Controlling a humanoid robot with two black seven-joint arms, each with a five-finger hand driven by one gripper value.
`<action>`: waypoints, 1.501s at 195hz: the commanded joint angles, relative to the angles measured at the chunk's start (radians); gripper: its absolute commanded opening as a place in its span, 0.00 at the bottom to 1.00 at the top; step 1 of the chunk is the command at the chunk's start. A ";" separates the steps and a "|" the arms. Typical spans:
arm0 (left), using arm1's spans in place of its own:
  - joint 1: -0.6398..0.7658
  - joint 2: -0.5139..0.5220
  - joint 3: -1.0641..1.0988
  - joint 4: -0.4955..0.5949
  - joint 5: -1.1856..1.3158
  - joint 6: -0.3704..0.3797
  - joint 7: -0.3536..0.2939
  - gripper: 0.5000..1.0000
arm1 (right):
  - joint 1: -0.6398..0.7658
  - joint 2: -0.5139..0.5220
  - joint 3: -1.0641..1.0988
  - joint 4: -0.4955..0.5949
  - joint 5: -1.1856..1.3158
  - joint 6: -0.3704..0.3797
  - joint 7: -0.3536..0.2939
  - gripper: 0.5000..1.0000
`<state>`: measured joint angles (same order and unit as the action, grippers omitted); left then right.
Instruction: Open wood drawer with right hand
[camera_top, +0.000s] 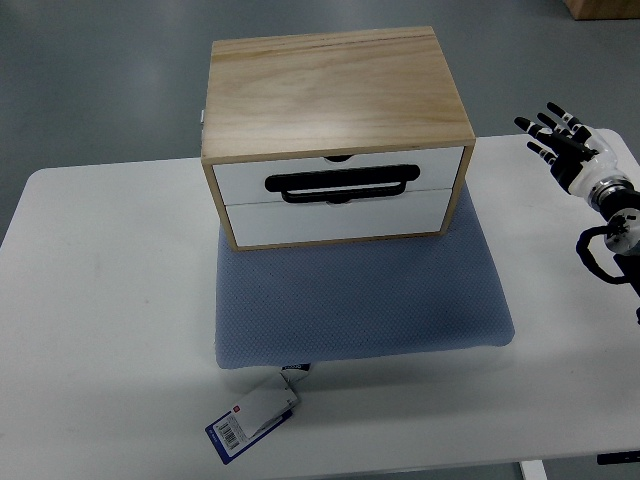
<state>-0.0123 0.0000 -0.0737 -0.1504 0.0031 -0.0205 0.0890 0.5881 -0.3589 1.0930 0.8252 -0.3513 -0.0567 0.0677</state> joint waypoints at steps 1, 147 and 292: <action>0.000 0.000 0.000 0.000 0.000 0.001 0.000 1.00 | 0.001 -0.003 -0.001 -0.005 0.000 -0.002 0.000 0.86; 0.000 0.000 0.000 0.000 0.000 0.001 0.000 1.00 | 0.142 -0.226 -0.039 -0.083 0.123 0.049 -0.008 0.86; 0.000 0.000 0.000 0.000 0.000 0.001 0.000 1.00 | 0.645 -0.434 -0.444 0.075 -0.034 0.405 -0.131 0.86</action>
<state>-0.0122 0.0000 -0.0736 -0.1503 0.0031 -0.0200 0.0890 1.1840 -0.7860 0.6723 0.8692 -0.3704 0.3275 -0.0578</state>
